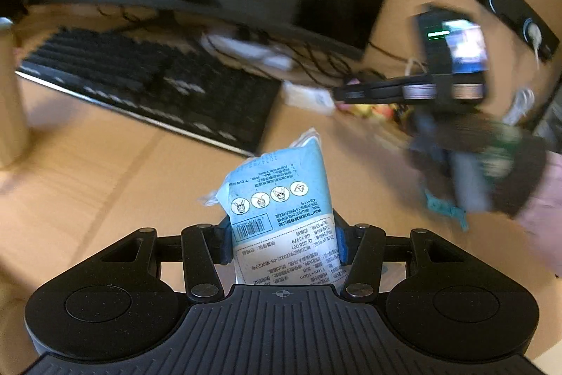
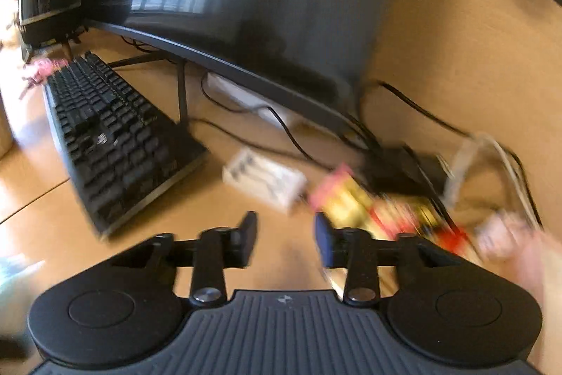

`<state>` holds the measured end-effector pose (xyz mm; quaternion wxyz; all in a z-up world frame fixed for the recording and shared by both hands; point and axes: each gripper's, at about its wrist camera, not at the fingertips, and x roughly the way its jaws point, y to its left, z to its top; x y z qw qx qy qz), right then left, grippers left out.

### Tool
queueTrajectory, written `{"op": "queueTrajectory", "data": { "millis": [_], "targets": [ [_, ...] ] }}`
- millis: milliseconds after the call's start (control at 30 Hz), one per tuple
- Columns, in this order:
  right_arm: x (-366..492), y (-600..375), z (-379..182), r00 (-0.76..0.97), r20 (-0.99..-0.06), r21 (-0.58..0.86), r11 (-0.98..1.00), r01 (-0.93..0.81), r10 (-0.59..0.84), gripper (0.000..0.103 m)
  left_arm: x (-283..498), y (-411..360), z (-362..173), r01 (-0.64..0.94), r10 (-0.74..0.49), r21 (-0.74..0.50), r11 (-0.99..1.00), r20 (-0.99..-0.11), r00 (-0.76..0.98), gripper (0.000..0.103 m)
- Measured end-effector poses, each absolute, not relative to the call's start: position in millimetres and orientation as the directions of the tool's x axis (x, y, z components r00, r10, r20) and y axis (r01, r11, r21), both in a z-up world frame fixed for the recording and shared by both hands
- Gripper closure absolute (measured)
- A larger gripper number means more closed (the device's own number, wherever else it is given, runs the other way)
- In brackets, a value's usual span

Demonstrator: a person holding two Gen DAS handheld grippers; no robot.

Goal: Organize objects
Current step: 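Grasp the white battery holder with the right tool while the left tool holds the bag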

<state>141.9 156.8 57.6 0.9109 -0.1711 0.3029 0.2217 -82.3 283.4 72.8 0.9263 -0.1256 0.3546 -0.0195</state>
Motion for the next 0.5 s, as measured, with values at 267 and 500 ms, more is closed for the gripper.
{"op": "queueTrajectory", "data": {
  "millis": [267,500],
  "targets": [
    [214.0,198.1,21.7,0.701,-0.659,-0.192,0.842,-0.505,0.271,0.085,-100.8,307.6,77.4,-0.141,-0.034,-0.206,0.968,-0.666,0.745,0.048],
    [113.2,133.3,20.2,0.671,-0.671,-0.324,0.688,-0.649,0.317,0.088,-78.7,301.2,57.0,-0.075,-0.143,-0.278,0.958,-0.684,0.716,0.048]
  ]
}}
